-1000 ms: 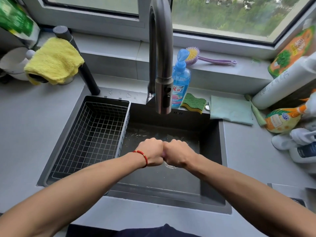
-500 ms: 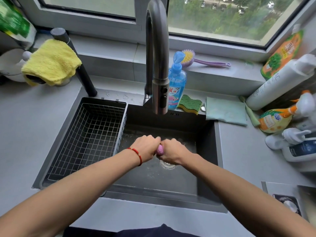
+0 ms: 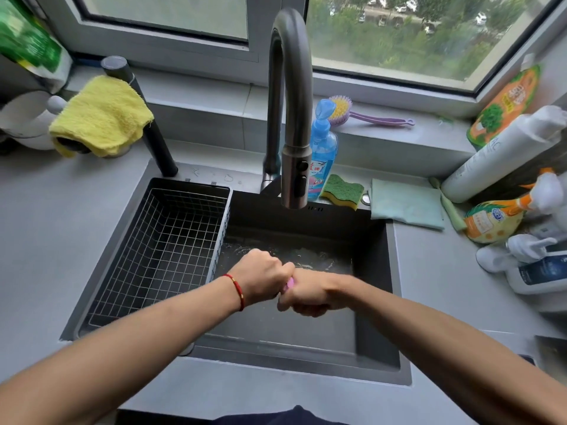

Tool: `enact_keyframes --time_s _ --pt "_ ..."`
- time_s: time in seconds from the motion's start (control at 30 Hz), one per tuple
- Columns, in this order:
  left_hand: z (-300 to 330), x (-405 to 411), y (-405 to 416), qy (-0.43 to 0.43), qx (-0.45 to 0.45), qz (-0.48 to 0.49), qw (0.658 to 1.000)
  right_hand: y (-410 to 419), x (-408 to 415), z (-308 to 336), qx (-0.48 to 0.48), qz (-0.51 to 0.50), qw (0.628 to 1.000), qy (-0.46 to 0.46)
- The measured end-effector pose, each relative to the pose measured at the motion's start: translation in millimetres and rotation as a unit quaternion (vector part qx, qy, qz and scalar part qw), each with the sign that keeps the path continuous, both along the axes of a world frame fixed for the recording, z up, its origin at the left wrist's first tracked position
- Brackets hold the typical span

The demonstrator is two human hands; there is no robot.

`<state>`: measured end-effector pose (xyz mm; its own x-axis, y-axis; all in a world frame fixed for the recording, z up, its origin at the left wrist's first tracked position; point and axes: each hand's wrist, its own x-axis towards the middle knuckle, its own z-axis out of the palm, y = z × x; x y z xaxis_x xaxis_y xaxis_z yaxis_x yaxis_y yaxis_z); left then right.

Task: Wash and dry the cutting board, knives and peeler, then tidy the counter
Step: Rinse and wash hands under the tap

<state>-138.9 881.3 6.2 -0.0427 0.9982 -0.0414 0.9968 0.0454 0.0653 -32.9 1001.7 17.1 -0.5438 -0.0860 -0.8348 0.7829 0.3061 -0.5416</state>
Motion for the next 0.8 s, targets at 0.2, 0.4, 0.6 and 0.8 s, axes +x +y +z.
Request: enact_keyframes --time_s 0.2,0.4,0.6,0.8 --pt "4.9 3.0 12.2 -0.037 -0.09 0.104 0.99 -5.7 -4.0 -11.9 0.388 0.103 0.897 0.184" --pt "2.9 4.5 19.2 -0.173 -0.11 0.236 0.95 4.7 -11.2 -10.3 0.476 0.172 0.82 0.265" --pt "11.4 5.4 19.2 -0.244 -0.098 0.274 0.925 10.2 -9.1 1.9 0.507 0.222 0.768 0.322" --pt "50.8 12.3 15.0 -0.249 -0.026 0.262 0.932 20.3 3.8 37.8 0.525 0.208 0.712 0.417"
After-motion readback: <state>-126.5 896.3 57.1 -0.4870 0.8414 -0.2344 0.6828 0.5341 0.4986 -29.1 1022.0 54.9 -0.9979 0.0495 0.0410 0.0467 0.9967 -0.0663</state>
